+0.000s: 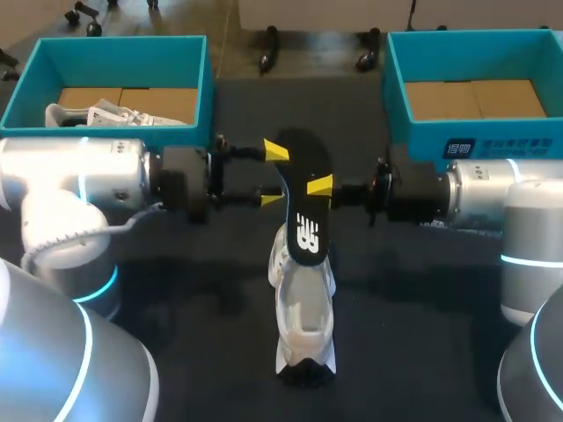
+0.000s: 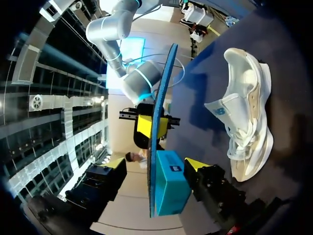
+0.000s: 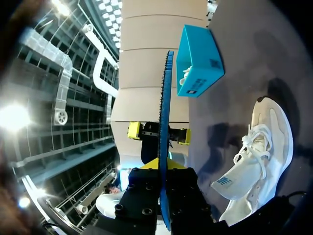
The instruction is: Take the shoe out of the shoebox, open the shoe tongue, remove and reinsert the insole, then place the shoe into the shoebox
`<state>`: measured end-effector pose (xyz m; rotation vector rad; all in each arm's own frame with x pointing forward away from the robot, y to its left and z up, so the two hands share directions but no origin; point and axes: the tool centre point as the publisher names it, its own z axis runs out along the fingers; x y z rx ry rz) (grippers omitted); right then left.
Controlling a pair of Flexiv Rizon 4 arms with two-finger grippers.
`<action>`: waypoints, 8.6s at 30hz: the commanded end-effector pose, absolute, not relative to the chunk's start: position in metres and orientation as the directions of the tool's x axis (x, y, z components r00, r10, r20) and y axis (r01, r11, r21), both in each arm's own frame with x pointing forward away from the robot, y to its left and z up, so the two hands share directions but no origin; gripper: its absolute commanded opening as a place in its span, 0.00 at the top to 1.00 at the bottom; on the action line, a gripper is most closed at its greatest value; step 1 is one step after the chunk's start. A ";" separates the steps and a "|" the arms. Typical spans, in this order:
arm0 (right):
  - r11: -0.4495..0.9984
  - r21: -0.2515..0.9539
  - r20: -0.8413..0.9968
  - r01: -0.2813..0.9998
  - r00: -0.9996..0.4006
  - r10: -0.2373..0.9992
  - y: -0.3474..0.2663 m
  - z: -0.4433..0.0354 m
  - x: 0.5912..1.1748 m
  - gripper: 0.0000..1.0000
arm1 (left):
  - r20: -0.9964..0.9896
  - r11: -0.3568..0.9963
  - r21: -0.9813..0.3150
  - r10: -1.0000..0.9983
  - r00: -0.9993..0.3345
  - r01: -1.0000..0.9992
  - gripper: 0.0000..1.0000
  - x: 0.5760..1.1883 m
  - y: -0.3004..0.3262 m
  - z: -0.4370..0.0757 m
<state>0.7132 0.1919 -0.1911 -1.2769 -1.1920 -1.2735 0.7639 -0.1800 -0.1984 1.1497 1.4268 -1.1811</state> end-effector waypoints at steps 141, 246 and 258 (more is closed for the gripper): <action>0.865 0.323 0.338 0.385 -0.900 0.275 0.044 -0.235 0.676 0.00 | -0.765 -0.176 -0.628 0.319 -0.560 0.758 1.00 0.580 -0.180 -0.192; 0.936 0.316 0.041 0.158 -0.987 0.153 0.129 -0.359 0.598 0.00 | -0.562 -0.177 -0.823 0.115 -0.819 0.540 1.00 0.553 -0.181 -0.253; 0.936 0.310 0.037 0.166 -0.986 0.162 0.122 -0.360 0.601 0.00 | -0.530 -0.165 -0.844 0.119 -0.839 0.510 1.00 0.549 -0.186 -0.256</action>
